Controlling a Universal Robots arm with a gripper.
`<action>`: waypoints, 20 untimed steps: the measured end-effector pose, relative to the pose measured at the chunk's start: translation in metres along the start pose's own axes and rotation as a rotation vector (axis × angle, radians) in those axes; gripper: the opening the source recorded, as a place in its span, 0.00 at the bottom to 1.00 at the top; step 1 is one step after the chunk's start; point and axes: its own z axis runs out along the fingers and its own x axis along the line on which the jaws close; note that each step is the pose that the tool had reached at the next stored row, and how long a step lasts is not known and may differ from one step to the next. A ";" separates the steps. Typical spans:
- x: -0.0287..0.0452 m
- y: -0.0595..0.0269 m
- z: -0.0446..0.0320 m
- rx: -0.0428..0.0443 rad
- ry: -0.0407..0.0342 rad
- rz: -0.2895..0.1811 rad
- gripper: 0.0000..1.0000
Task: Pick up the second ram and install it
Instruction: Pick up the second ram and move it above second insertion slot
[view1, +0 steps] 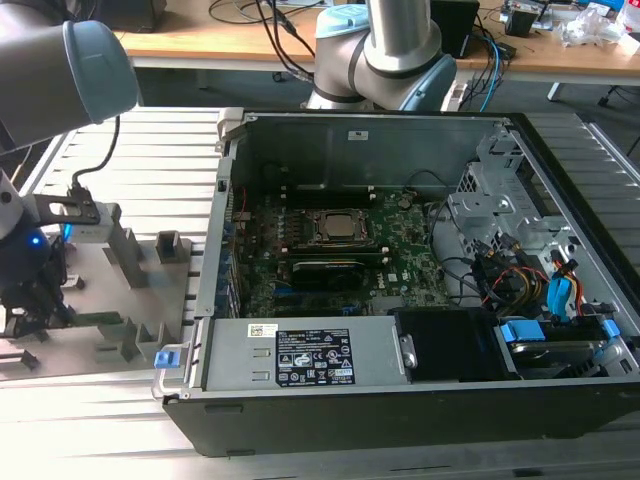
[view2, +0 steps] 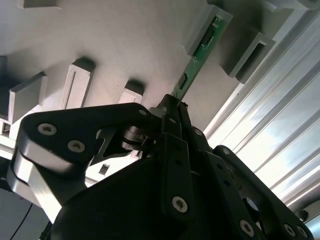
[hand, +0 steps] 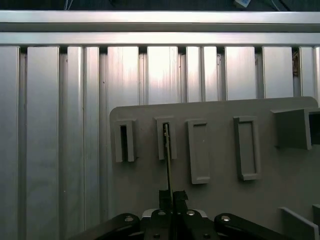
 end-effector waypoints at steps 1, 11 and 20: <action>0.0000 0.0000 -0.0005 0.0000 0.0000 0.000 0.14; -0.0001 0.0004 -0.0070 -0.0001 0.0001 0.000 0.14; -0.0003 0.0009 -0.0188 -0.0001 0.0001 0.000 0.14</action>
